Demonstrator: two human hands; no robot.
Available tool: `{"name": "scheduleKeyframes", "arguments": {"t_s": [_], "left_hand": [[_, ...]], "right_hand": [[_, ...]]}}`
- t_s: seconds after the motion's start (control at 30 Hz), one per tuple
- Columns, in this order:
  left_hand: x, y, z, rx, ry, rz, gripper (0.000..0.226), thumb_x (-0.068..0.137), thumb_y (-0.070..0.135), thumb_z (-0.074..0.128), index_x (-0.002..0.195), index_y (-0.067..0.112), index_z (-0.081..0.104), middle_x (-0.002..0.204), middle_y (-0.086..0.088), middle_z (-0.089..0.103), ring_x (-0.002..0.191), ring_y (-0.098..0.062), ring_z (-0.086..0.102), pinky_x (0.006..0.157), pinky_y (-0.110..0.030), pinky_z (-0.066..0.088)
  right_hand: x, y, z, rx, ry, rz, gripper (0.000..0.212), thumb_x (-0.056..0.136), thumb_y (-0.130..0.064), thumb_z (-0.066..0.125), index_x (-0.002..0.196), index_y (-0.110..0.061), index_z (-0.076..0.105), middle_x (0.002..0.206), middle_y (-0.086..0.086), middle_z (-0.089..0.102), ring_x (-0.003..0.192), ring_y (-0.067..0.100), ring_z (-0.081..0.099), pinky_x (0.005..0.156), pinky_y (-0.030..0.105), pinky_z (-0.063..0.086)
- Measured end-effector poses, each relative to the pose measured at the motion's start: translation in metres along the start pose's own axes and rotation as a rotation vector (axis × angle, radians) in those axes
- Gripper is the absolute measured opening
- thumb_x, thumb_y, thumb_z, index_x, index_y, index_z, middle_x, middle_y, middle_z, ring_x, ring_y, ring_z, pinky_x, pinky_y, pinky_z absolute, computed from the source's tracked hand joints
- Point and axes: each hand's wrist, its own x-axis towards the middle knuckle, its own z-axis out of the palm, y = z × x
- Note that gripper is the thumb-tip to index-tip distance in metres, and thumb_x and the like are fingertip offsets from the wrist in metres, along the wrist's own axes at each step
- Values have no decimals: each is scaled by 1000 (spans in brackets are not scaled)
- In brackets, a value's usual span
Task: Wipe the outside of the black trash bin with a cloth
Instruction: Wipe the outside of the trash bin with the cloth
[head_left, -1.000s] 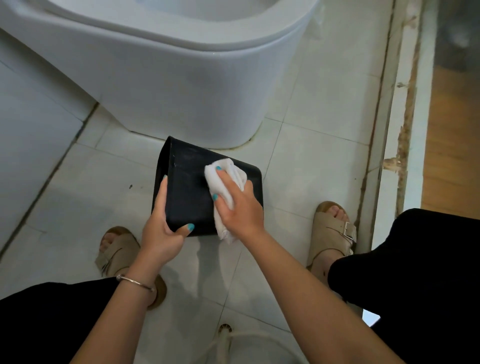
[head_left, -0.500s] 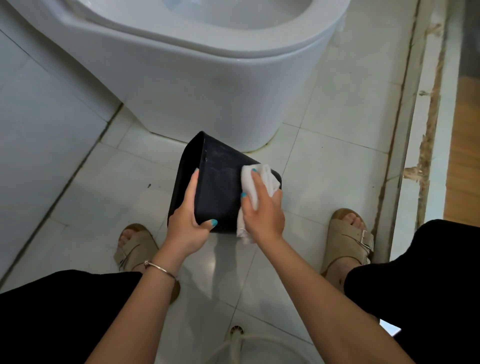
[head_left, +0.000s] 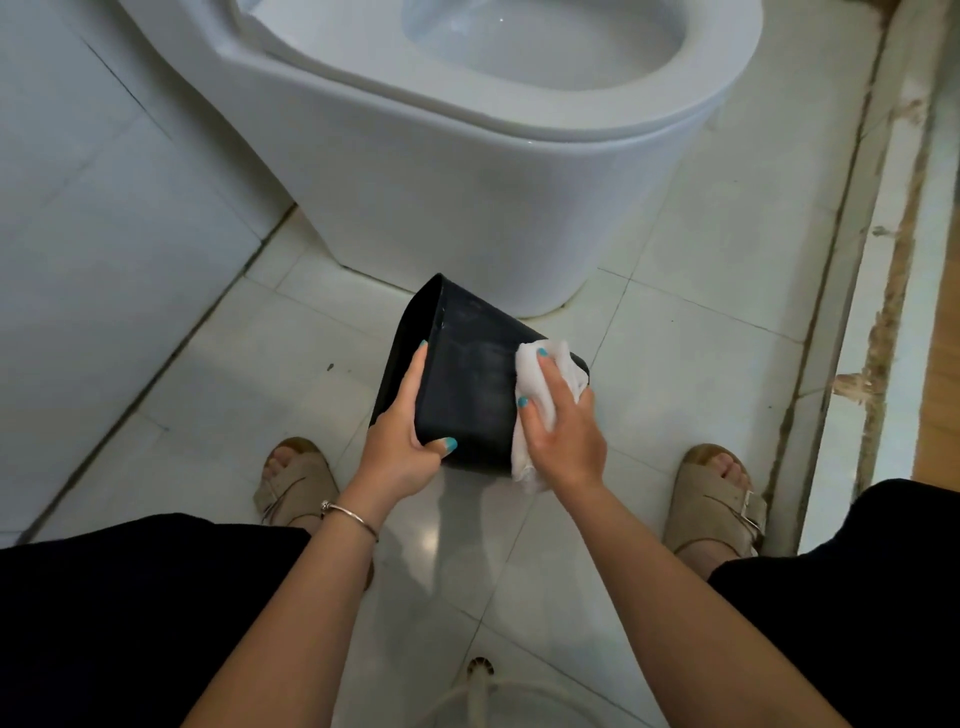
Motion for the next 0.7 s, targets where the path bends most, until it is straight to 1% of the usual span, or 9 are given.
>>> {"name": "scheduleKeyframes", "arguments": {"t_s": [0.13,0.2,0.3,0.37,0.43,0.5,0.6,0.67,0.7], "left_hand": [[-2,4,2,33,-9,-2,112,80,2,73,147,56,0,125,20,45,107,-7,48,96,-28,43],[-4,6,4,63,-6,0,113,81,3,73,147,56,-1,122,17,47,104,-8,49,96,-32,45],[-5,5,5,65,-1,-11,113,81,4,72,146,57,-3,118,17,46,102,-10,51,95,-34,49],[-7,6,6,64,9,-13,113,81,5,72,145,58,-4,117,15,49,101,-13,54,93,-36,51],[-8,9,6,102,19,-6,113,80,6,72,146,58,-5,116,9,57,95,-15,58,87,-34,52],[-9,12,8,136,34,7,112,79,7,70,146,57,-5,117,3,62,92,-20,62,84,-35,51],[-11,14,9,139,31,12,111,80,7,66,144,58,-8,120,-2,62,92,-22,62,83,-36,51],[-10,17,11,164,22,23,110,81,7,67,145,55,-8,123,-2,60,94,-24,62,84,-37,50],[-8,20,12,190,21,30,109,81,8,67,147,53,-7,120,-2,62,93,-25,62,83,-37,50]], "right_hand": [[2,20,0,70,84,213,53,95,-51,41,139,-63,15,130,3,41,97,28,55,77,37,45],[4,21,-1,75,114,251,52,95,-51,40,139,-62,15,125,6,43,91,27,53,78,39,47],[7,10,-1,62,99,252,51,94,-49,42,138,-61,20,122,6,41,81,23,48,78,39,50],[6,-3,0,60,79,207,52,93,-49,44,139,-61,22,125,7,40,82,24,50,79,39,50],[4,-23,1,61,45,117,53,92,-49,45,139,-61,22,132,7,37,91,29,55,81,37,48],[1,-47,1,49,-5,-5,54,92,-49,46,138,-63,21,131,6,35,97,29,57,80,35,46],[-2,-65,-1,68,-40,-160,55,92,-50,46,137,-66,19,118,-1,35,86,24,56,75,33,48],[-2,-58,-5,86,-33,-183,56,92,-48,47,137,-66,19,114,-5,32,83,21,53,74,33,48],[-1,-52,-8,96,-26,-174,56,92,-47,47,137,-66,18,113,-6,31,82,20,51,73,32,47]]}}
